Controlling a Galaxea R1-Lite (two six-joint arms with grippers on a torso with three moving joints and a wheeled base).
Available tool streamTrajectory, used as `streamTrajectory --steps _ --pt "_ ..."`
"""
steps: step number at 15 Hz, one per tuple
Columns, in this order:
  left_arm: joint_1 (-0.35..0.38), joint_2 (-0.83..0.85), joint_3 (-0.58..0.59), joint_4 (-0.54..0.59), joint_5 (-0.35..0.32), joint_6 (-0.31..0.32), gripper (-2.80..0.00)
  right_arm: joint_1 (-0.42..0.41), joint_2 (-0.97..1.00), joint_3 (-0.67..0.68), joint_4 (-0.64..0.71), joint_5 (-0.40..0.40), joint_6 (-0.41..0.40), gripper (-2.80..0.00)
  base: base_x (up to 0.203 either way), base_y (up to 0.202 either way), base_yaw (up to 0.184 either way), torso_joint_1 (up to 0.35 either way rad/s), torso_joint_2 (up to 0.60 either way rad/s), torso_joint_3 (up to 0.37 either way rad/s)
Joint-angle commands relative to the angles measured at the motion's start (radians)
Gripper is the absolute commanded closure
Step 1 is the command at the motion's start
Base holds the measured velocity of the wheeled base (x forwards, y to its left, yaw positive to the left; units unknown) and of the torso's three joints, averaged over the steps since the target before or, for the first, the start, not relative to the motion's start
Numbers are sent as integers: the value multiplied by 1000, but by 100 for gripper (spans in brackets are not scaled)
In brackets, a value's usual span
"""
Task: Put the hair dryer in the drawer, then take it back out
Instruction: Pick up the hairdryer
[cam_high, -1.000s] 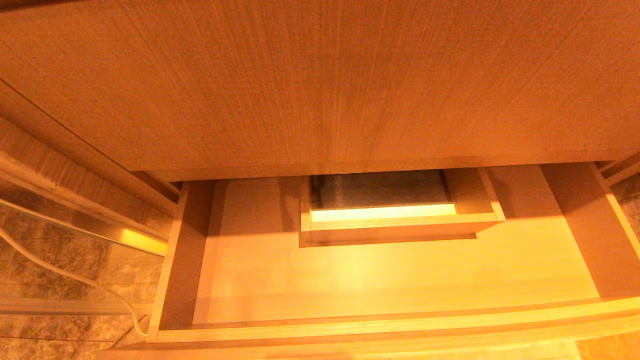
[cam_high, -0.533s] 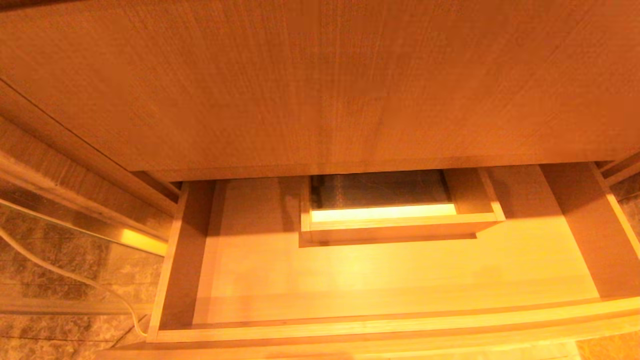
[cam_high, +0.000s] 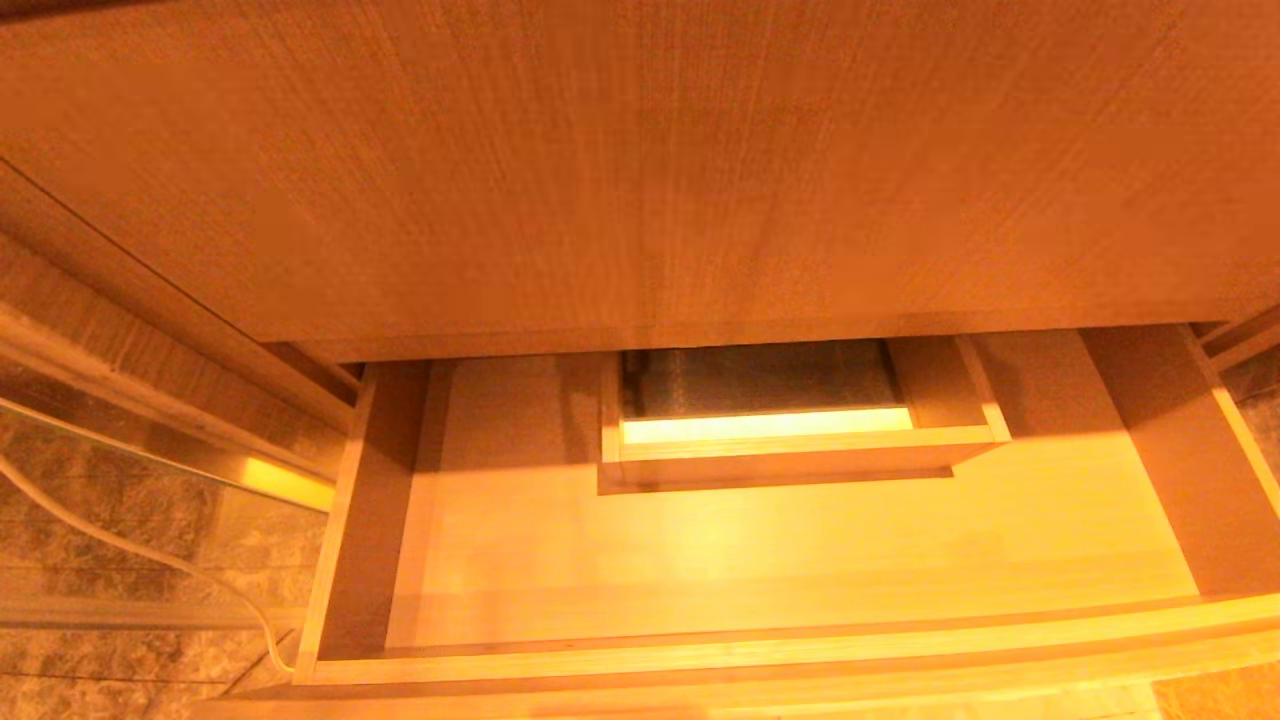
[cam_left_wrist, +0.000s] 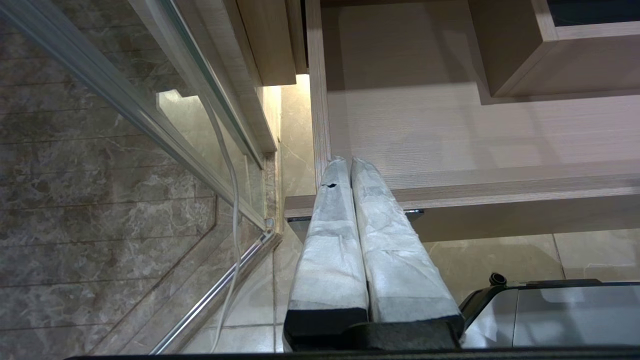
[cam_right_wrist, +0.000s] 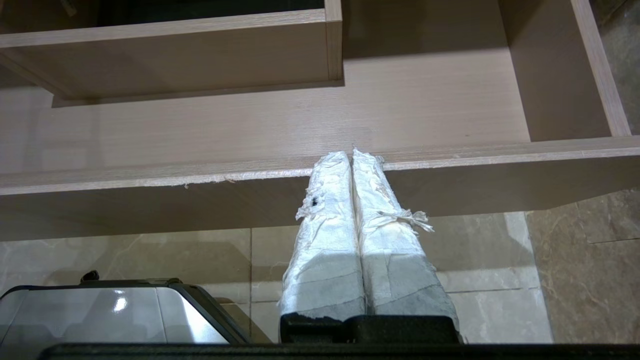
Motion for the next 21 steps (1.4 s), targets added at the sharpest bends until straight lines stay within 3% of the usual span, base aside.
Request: streamTrajectory --steps 1,21 --pt "0 -2 -1 0 0 0 0 0 2 0 0 0 0 0 0 0 0 0 0 0" --pt "0 -2 0 0 0 0 0 0 2 0 1 0 -3 0 0 0 0 0 0 0"
